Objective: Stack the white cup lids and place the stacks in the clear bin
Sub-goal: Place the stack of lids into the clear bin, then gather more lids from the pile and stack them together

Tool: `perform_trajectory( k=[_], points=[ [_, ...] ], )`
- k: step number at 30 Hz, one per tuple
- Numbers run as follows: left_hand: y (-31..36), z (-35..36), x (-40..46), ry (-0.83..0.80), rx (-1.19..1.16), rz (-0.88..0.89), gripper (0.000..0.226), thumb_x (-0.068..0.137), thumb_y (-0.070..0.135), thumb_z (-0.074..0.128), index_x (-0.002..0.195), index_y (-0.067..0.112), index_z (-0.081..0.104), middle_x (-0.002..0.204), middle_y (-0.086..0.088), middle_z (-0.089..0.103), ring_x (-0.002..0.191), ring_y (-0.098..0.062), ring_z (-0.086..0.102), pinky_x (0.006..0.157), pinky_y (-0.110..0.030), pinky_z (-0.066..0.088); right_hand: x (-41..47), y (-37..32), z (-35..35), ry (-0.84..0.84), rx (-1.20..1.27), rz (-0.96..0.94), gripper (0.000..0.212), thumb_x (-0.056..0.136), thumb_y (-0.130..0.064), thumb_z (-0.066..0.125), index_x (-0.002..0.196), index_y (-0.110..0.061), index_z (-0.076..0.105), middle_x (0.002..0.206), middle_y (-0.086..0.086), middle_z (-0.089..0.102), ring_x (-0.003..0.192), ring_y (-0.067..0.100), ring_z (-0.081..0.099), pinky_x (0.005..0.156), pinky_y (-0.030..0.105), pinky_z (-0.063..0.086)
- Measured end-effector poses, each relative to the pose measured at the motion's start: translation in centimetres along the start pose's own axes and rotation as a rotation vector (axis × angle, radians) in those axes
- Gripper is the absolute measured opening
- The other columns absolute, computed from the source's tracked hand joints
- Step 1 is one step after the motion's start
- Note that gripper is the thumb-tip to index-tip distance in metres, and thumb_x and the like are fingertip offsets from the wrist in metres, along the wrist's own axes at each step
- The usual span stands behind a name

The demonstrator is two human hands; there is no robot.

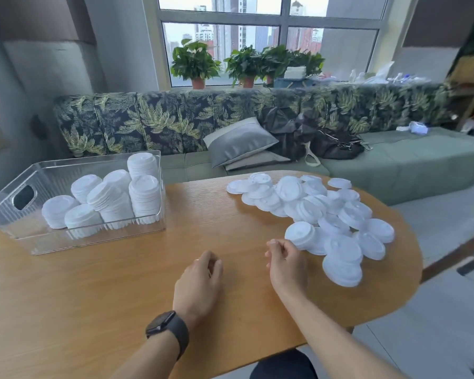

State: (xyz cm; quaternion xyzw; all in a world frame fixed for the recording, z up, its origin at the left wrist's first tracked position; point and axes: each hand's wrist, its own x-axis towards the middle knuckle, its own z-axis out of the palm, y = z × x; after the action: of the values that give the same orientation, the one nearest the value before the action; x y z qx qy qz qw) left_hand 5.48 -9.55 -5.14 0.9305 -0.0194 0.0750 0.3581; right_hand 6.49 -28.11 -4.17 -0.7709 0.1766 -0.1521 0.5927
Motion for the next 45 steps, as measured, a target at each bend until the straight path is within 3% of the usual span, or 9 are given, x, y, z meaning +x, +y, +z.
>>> perform_trajectory(
  k=[3, 7, 15, 18, 24, 31, 35, 42, 45],
  points=[
    [2.3, 2.4, 0.7, 0.001, -0.055, 0.046, 0.007, 0.104, 0.034, 0.052, 0.109, 0.034, 0.058, 0.099, 0.016, 0.062, 0.090, -0.003, 0.059, 0.082, -0.037, 0.055, 1.1, 1.0, -1.4, 0.043, -0.003, 0.010, 0.017, 0.106, -0.031, 0.051, 0.094, -0.031, 0.065, 0.089, -0.011, 0.071, 0.081, 0.019, 0.069, 0.079, 0.040, 0.057],
    [4.6, 5.6, 1.9, -0.049, -0.138, 0.147, 0.026, 0.101, 0.027, 0.061, 0.126, 0.027, 0.056, 0.121, 0.011, 0.056, 0.100, 0.000, 0.055, 0.082, -0.015, 0.045, 2.2, 1.9, -2.3, 0.112, 0.013, 0.027, 0.013, 0.103, -0.028, 0.054, 0.098, -0.039, 0.058, 0.099, -0.009, 0.068, 0.091, 0.023, 0.069, 0.087, 0.048, 0.057],
    [8.3, 10.4, 5.1, -0.172, -0.216, 0.175, 0.072, 0.091, 0.044, 0.074, 0.152, 0.028, 0.038, 0.151, 0.007, 0.046, 0.130, -0.006, 0.046, 0.100, -0.021, 0.037, 3.3, 2.8, -3.6, 0.214, 0.170, 0.075, 0.018, 0.103, -0.017, 0.055, 0.118, -0.022, 0.063, 0.112, -0.012, 0.065, 0.104, 0.014, 0.065, 0.094, 0.034, 0.055],
    [9.1, 11.5, 6.3, -0.190, -0.222, 0.197, 0.083, 0.087, 0.054, 0.075, 0.155, 0.030, 0.035, 0.148, 0.011, 0.051, 0.135, -0.008, 0.049, 0.102, -0.023, 0.041, 3.6, 3.1, -3.7, 0.256, 0.185, 0.068, 0.015, 0.104, -0.016, 0.055, 0.114, -0.023, 0.064, 0.112, -0.010, 0.066, 0.101, 0.006, 0.063, 0.085, 0.019, 0.052],
    [9.7, 12.6, 8.4, -0.204, -0.213, 0.240, 0.089, 0.083, 0.050, 0.079, 0.158, 0.028, 0.036, 0.151, 0.009, 0.055, 0.139, -0.012, 0.049, 0.112, -0.037, 0.045, 4.0, 3.4, -3.1, 0.311, 0.216, 0.094, 0.013, 0.100, -0.013, 0.057, 0.105, -0.021, 0.067, 0.106, -0.008, 0.068, 0.099, 0.006, 0.063, 0.080, 0.017, 0.047],
    [9.1, 12.4, 8.3, -0.179, -0.293, 0.262, 0.071, 0.080, 0.042, 0.084, 0.141, 0.033, 0.050, 0.132, 0.017, 0.063, 0.122, -0.004, 0.059, 0.096, -0.022, 0.048, 3.7, 3.2, -2.8, 0.313, 0.218, 0.093, 0.012, 0.099, -0.014, 0.059, 0.103, -0.023, 0.067, 0.104, -0.004, 0.070, 0.094, 0.015, 0.068, 0.083, 0.032, 0.056],
    [7.8, 11.2, 7.6, -0.115, -0.361, 0.226, 0.074, 0.076, 0.045, 0.086, 0.140, 0.030, 0.051, 0.134, 0.010, 0.059, 0.125, -0.007, 0.055, 0.104, -0.030, 0.048, 3.2, 2.7, -2.3, 0.305, 0.193, 0.089, 0.011, 0.096, -0.014, 0.061, 0.099, -0.023, 0.067, 0.096, -0.004, 0.071, 0.089, 0.015, 0.068, 0.077, 0.027, 0.052],
    [1.5, 5.5, 6.0, -0.023, -0.254, 0.178, 0.080, 0.081, 0.038, 0.086, 0.147, 0.031, 0.043, 0.138, 0.009, 0.050, 0.126, -0.007, 0.050, 0.100, -0.023, 0.042, 1.3, 1.5, 1.1, 0.144, 0.103, 0.078, 0.005, 0.095, -0.031, 0.060, 0.098, -0.034, 0.061, 0.098, 0.000, 0.071, 0.087, 0.018, 0.070, 0.084, 0.045, 0.058],
    [-1.7, 2.3, 4.9, 0.014, -0.203, 0.151, 0.081, 0.081, 0.039, 0.086, 0.148, 0.031, 0.040, 0.139, 0.012, 0.048, 0.128, -0.008, 0.049, 0.100, -0.024, 0.042, -0.2, 0.6, 3.4, -0.010, 0.135, 0.088, 0.013, 0.099, -0.029, 0.060, 0.110, -0.025, 0.064, 0.104, 0.002, 0.071, 0.064, 0.008, 0.070, 0.065, 0.026, 0.059]
  ],
)
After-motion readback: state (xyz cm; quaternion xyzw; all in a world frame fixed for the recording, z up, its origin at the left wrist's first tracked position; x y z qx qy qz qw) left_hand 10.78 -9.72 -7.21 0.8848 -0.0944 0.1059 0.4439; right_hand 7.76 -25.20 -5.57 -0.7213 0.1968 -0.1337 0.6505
